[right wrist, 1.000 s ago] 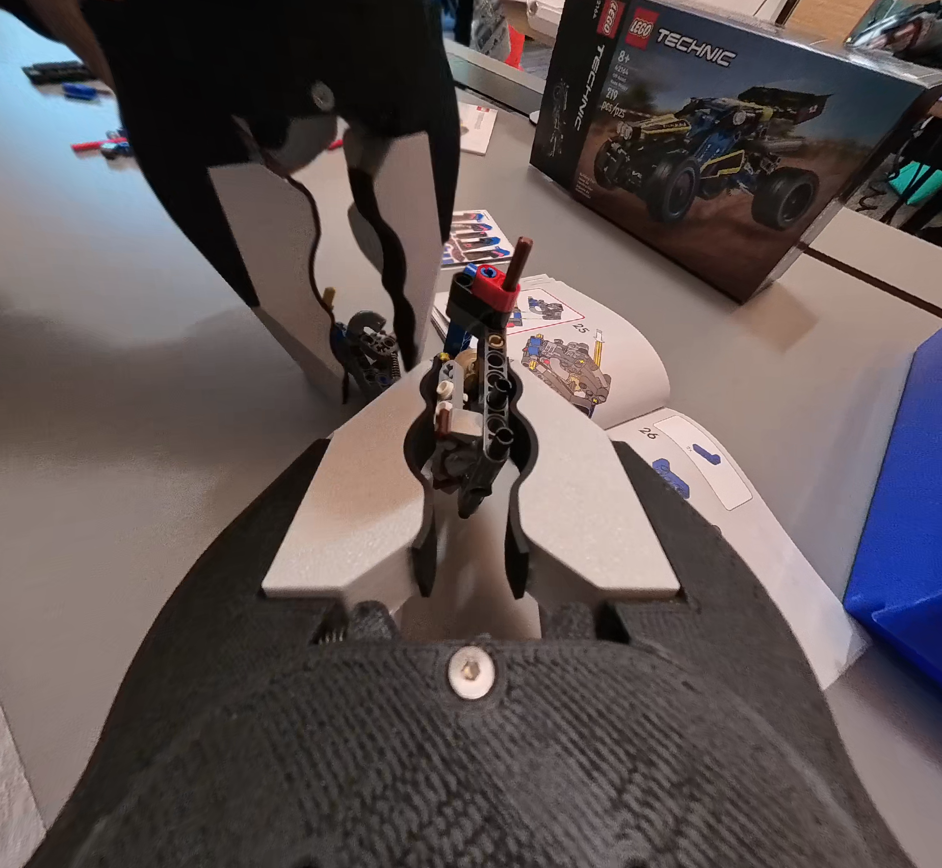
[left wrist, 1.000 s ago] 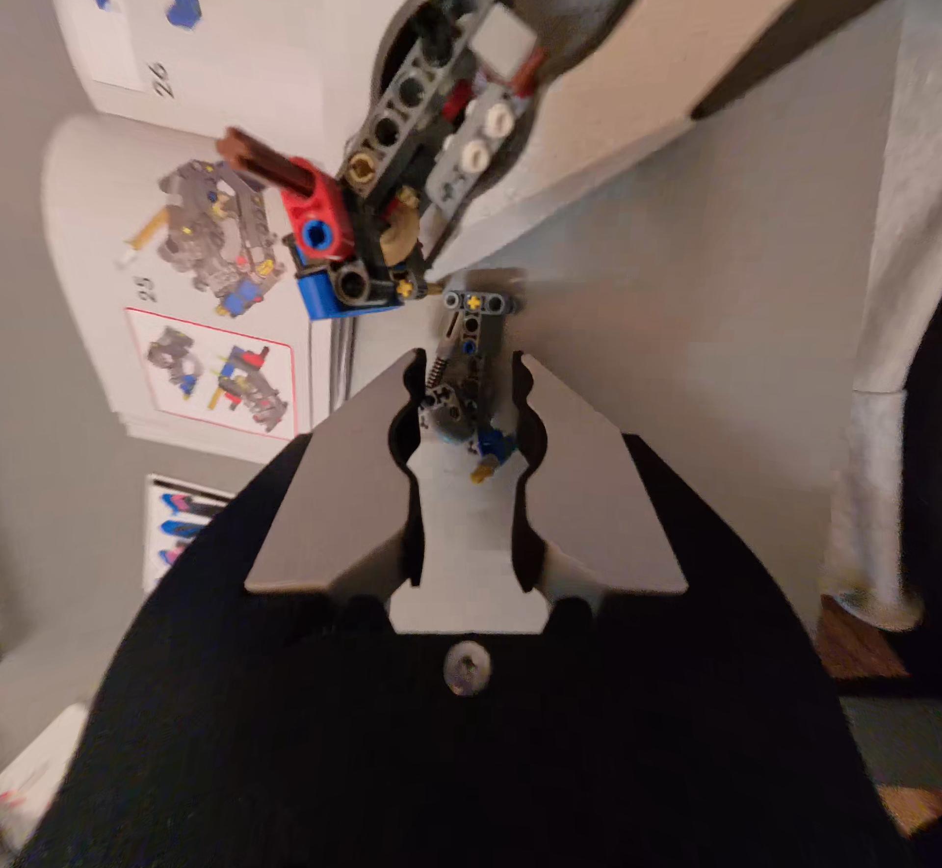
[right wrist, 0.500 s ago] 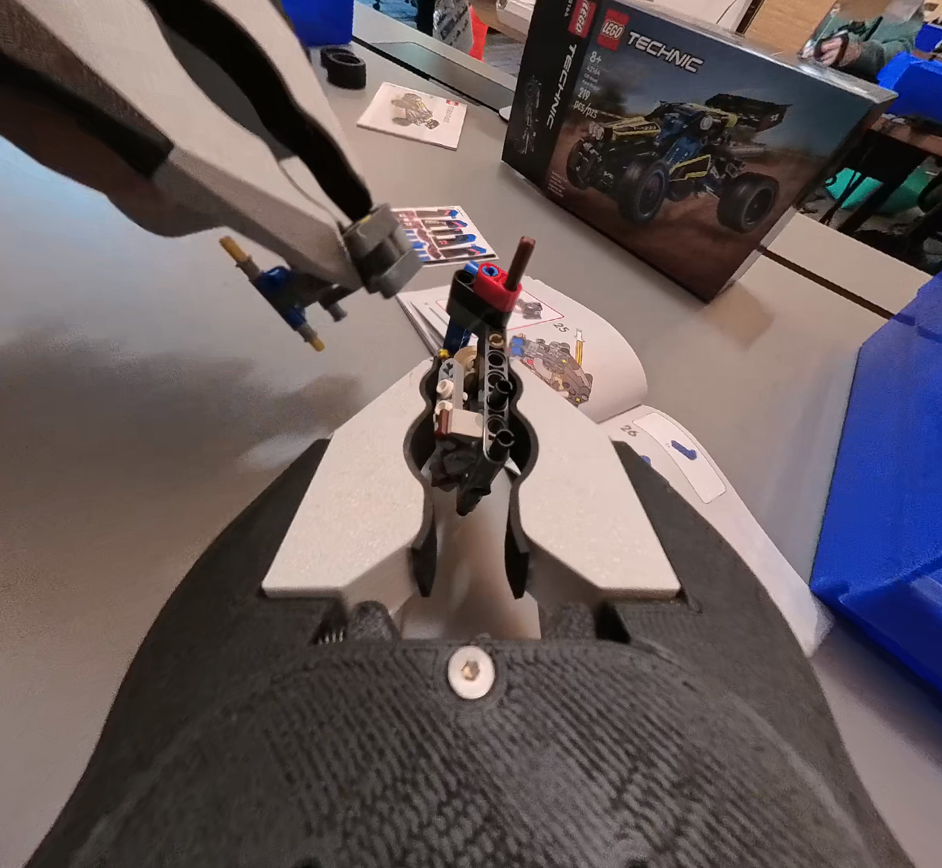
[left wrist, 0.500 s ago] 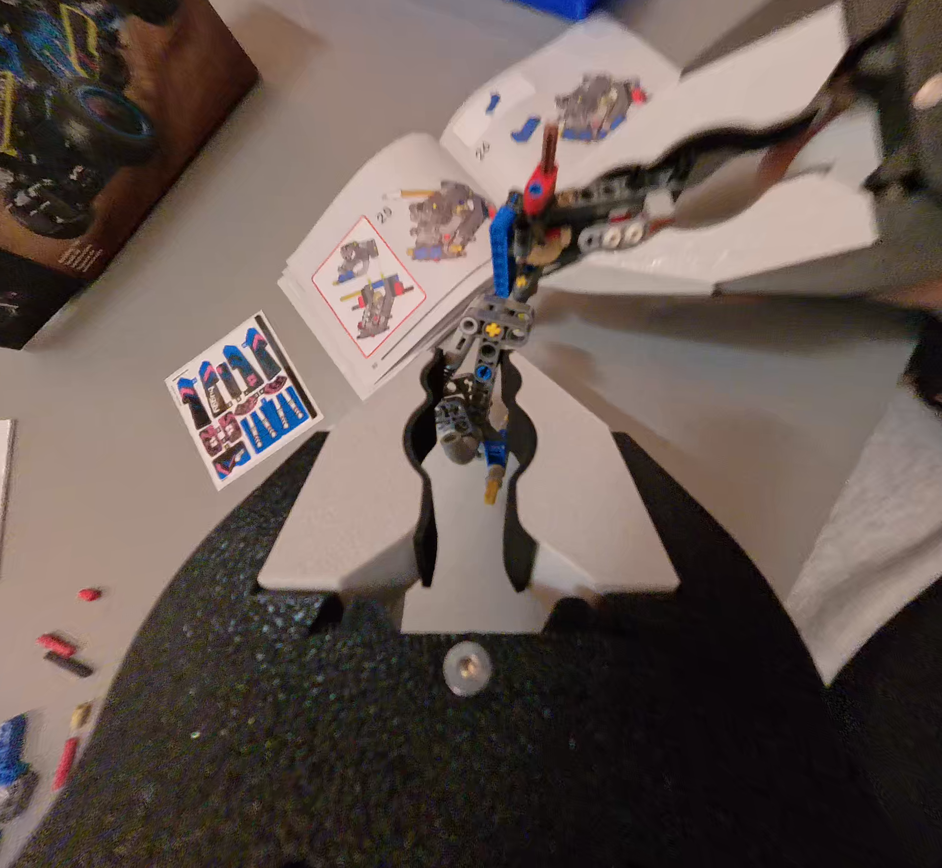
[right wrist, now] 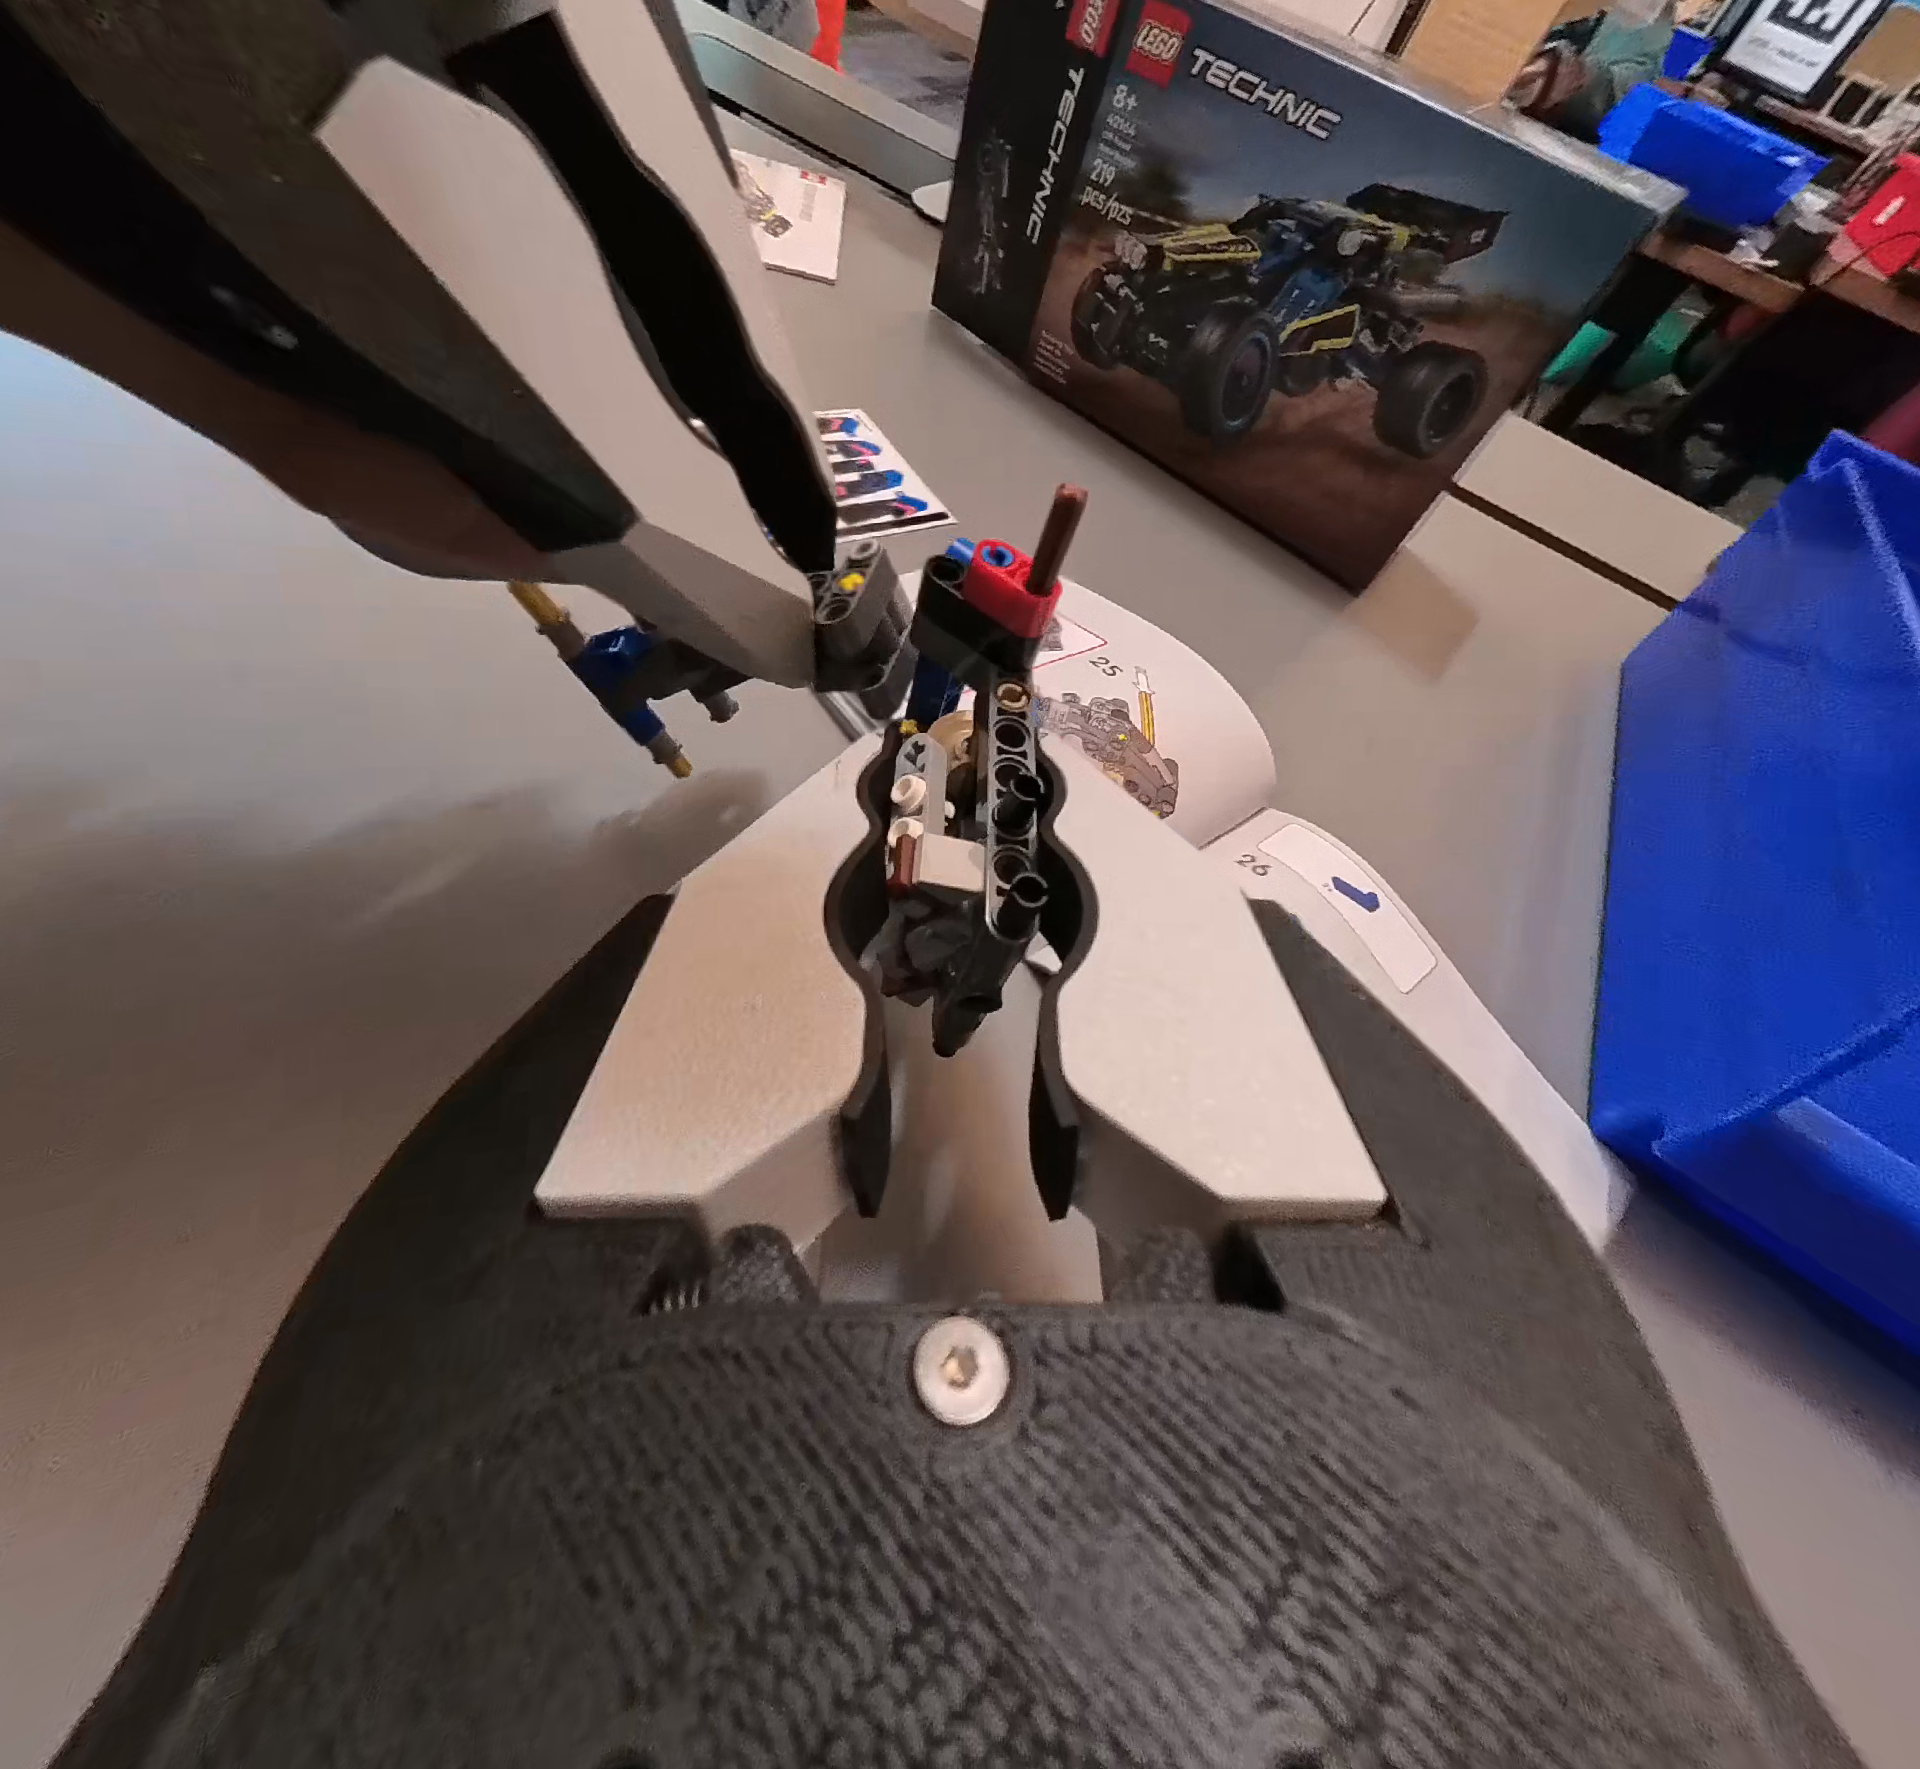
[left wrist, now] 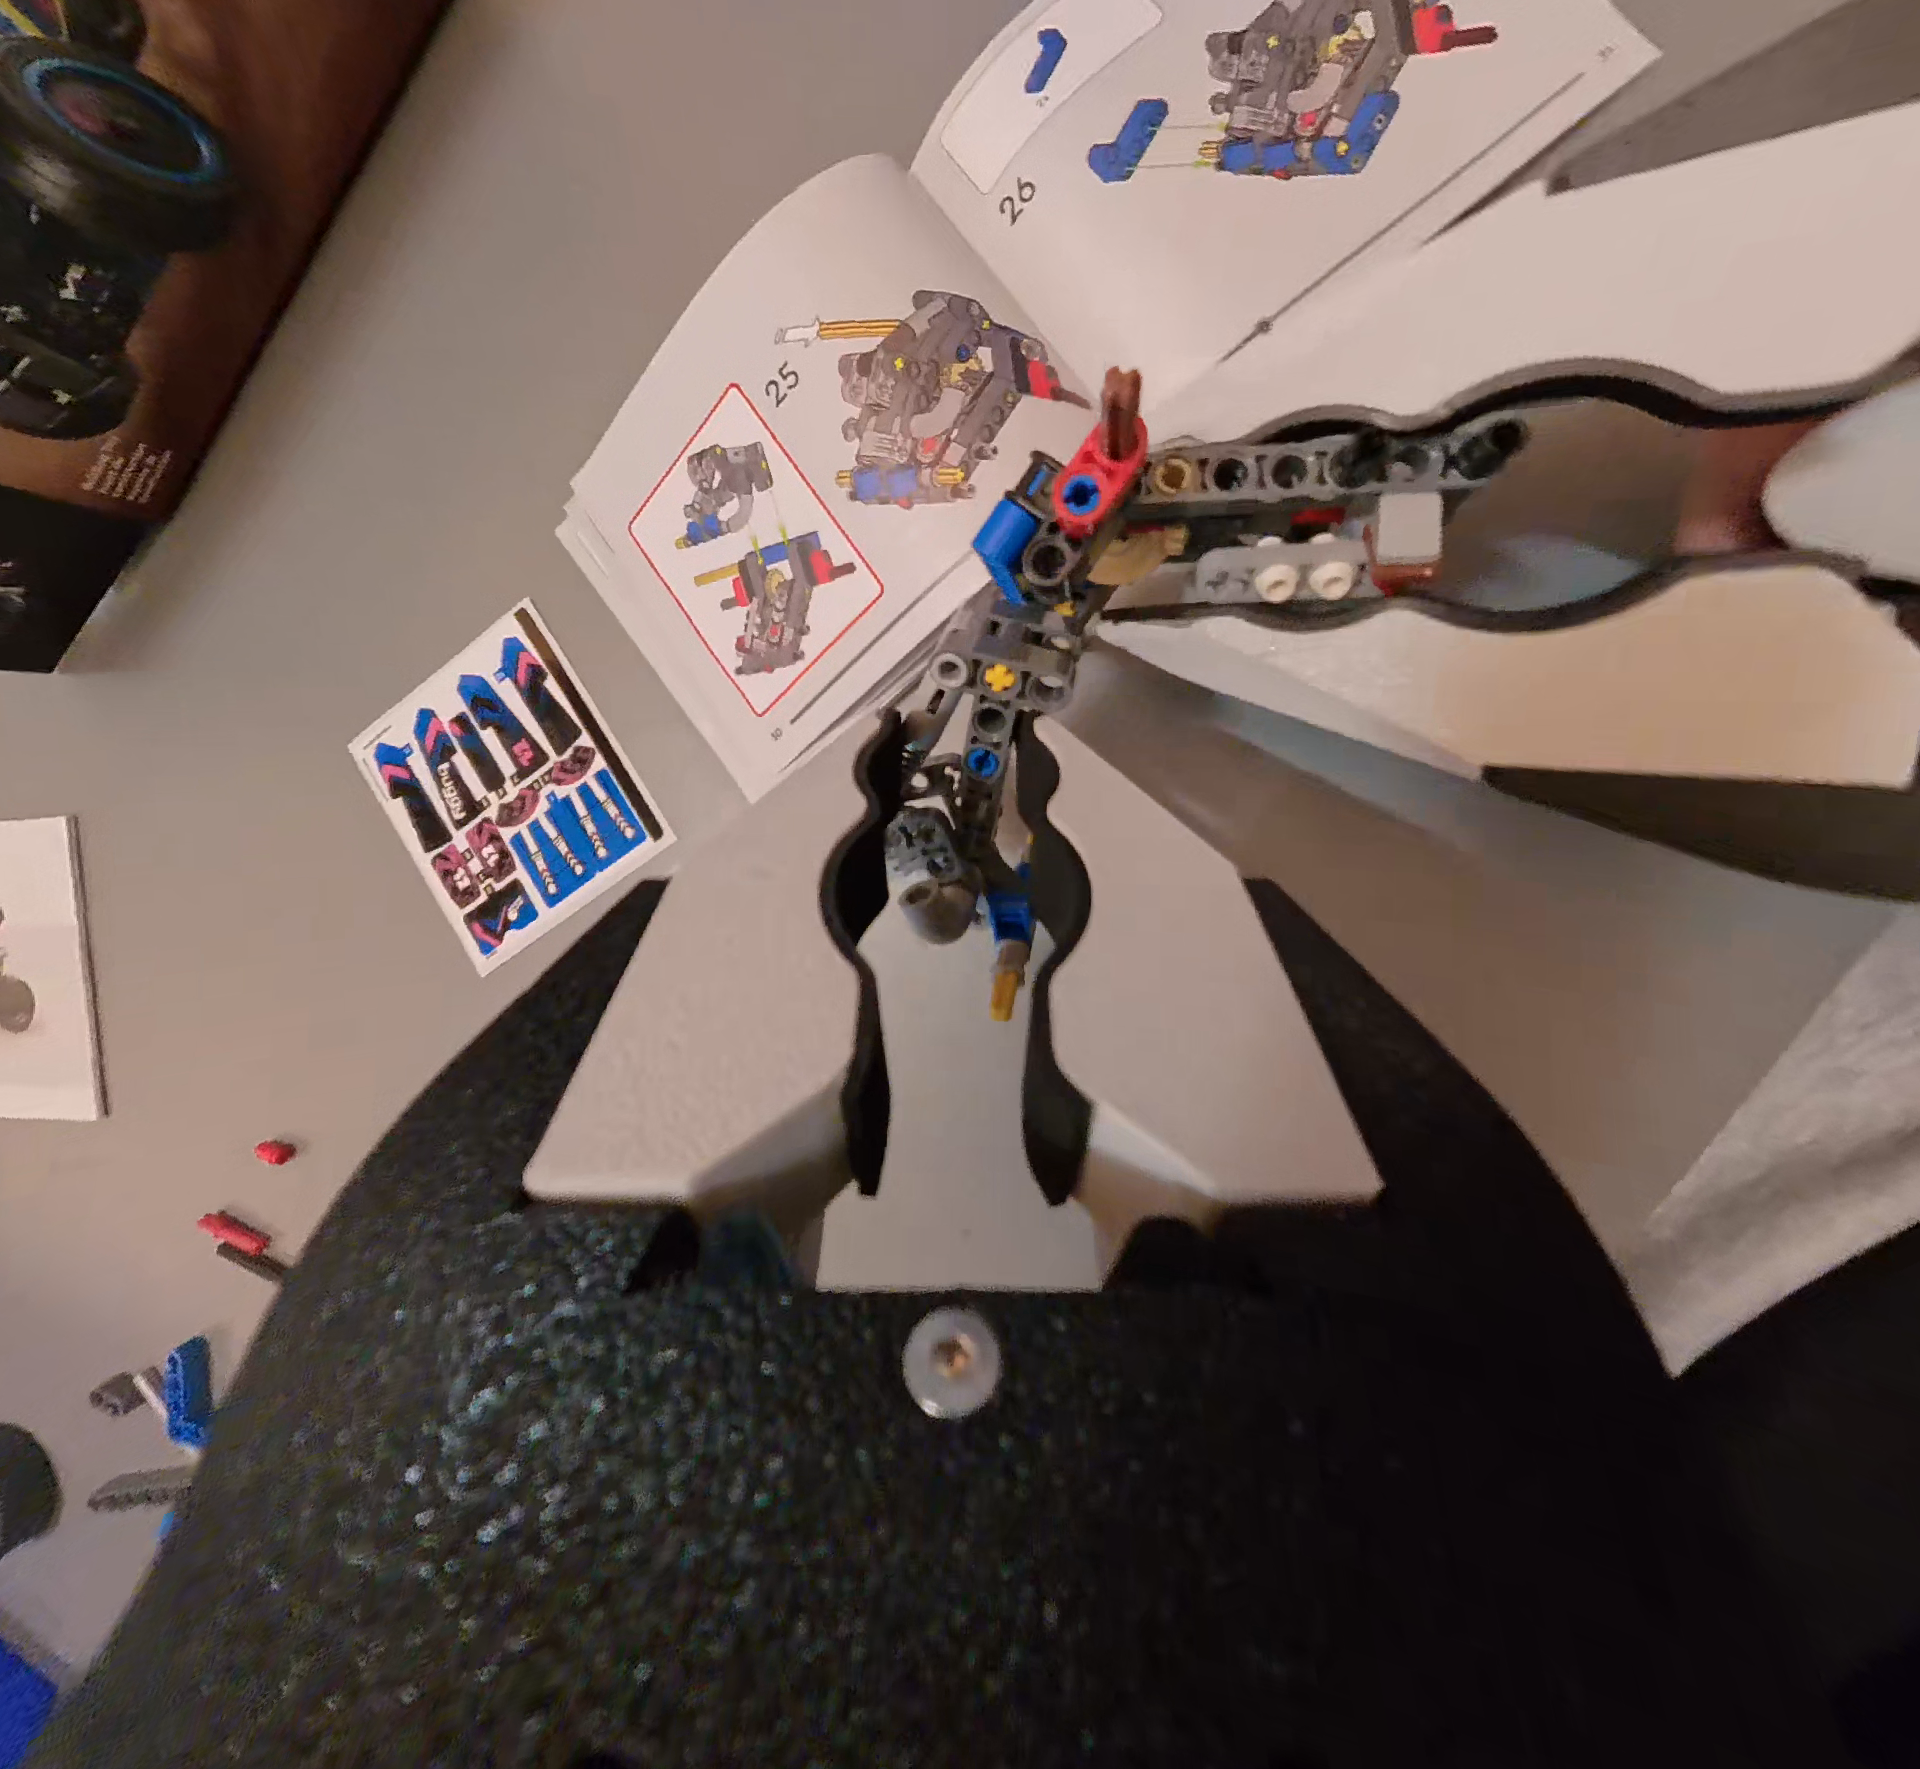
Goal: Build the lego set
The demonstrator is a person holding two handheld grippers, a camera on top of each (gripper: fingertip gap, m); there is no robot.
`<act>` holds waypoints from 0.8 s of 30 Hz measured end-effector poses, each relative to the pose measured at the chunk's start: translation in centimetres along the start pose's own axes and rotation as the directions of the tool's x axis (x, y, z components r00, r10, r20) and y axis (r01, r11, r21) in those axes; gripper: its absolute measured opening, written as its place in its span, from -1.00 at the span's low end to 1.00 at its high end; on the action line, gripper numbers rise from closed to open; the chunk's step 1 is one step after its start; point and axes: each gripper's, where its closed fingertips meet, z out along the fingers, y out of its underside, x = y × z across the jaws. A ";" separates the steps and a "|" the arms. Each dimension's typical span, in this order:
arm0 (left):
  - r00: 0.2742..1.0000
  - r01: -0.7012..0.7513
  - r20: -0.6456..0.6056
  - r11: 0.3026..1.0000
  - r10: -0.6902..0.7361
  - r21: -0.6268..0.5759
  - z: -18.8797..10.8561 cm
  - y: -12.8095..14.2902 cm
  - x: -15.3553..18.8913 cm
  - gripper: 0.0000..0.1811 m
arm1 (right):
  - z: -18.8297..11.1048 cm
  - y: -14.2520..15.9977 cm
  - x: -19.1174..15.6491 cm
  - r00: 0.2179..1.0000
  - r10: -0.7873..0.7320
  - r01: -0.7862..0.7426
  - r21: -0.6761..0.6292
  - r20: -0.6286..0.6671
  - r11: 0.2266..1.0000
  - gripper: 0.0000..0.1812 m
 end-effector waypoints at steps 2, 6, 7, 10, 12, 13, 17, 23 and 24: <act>1.000 0.027 0.004 1.000 -0.027 0.000 0.1 -0.1 0.0 -0.79 | 0.1 0.0 0.2 0.999 -0.016 0.016 -0.001 -0.038 1.000 -0.77; 0.998 0.056 -0.026 0.998 -0.056 -0.005 0.5 0.6 0.7 -0.79 | 0.1 0.0 0.1 0.997 -0.055 0.055 -0.002 -0.061 0.998 -0.77; 0.997 0.063 -0.039 0.998 -0.064 -0.008 0.4 1.0 0.9 -0.79 | 0.1 0.0 0.2 0.996 -0.067 0.067 -0.003 -0.061 0.998 -0.77; 0.991 0.079 -0.101 0.994 -0.086 -0.070 0.2 2.6 1.6 -0.79 | 0.0 0.1 0.5 0.996 -0.065 0.065 0.004 -0.055 0.998 -0.78; 0.980 0.090 -0.172 0.994 -0.100 -0.066 0.2 2.6 2.4 -0.79 | 0.0 0.1 0.7 0.998 -0.038 0.039 0.014 -0.045 0.999 -0.78; 0.970 0.090 -0.219 0.994 -0.103 -0.066 0.2 2.5 3.0 -0.79 | 0.0 0.2 0.7 0.999 -0.033 0.033 0.017 -0.038 0.999 -0.78; 0.935 0.094 -0.345 0.995 -0.083 0.015 -0.8 1.5 3.4 -0.72 | -0.1 0.3 1.0 1.000 -0.016 0.016 0.024 -0.024 1.000 -0.78; 0.843 -0.208 -0.448 0.949 0.297 0.238 -0.9 1.2 1.8 -0.61 | -0.5 0.6 1.7 1.000 -0.006 0.005 0.029 0.012 1.000 -0.78; 0.797 -0.267 -0.474 0.922 0.374 0.279 -0.5 1.5 1.9 -0.60 | -0.6 0.7 2.0 1.000 0.005 -0.005 0.028 0.017 1.000 -0.77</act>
